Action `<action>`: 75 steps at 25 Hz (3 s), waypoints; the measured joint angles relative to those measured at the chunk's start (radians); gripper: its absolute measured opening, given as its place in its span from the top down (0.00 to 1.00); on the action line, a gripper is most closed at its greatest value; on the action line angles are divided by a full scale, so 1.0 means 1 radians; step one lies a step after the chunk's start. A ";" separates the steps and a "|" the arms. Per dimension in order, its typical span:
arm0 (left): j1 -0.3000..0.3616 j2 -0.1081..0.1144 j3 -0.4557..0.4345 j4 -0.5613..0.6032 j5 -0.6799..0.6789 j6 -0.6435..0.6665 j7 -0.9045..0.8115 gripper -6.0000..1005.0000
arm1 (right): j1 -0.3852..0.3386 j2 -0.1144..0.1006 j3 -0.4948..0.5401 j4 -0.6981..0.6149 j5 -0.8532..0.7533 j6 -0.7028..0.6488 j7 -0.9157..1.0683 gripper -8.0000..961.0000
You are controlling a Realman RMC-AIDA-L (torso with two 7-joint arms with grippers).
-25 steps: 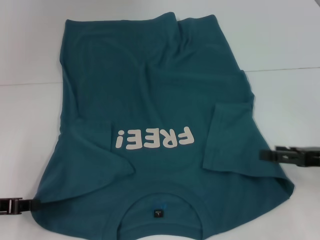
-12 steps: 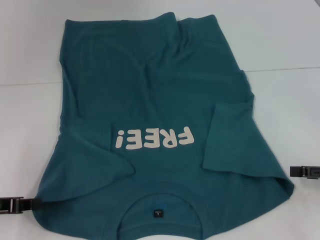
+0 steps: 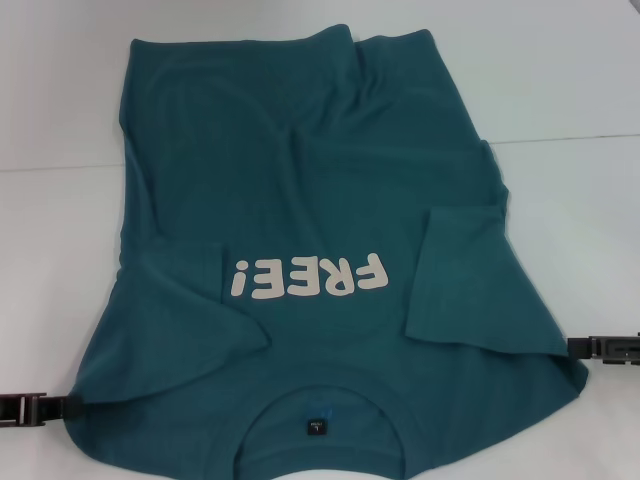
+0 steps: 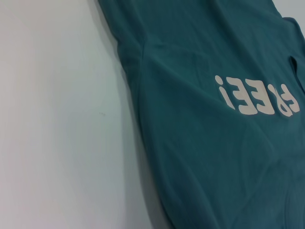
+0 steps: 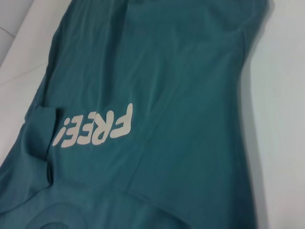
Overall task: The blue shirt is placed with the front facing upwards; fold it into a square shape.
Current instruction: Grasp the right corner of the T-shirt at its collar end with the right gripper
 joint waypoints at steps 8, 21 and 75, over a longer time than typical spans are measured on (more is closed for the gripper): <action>0.002 0.001 0.000 0.000 0.000 0.000 0.001 0.99 | 0.006 0.015 -0.001 0.000 -0.008 0.001 0.000 0.04; 0.001 -0.001 0.000 -0.002 -0.001 -0.001 0.005 0.99 | 0.015 0.025 -0.008 0.014 -0.046 0.027 0.007 0.04; -0.004 0.000 0.004 -0.013 -0.005 -0.026 0.006 0.99 | 0.054 0.032 -0.008 0.000 -0.045 -0.019 0.008 0.05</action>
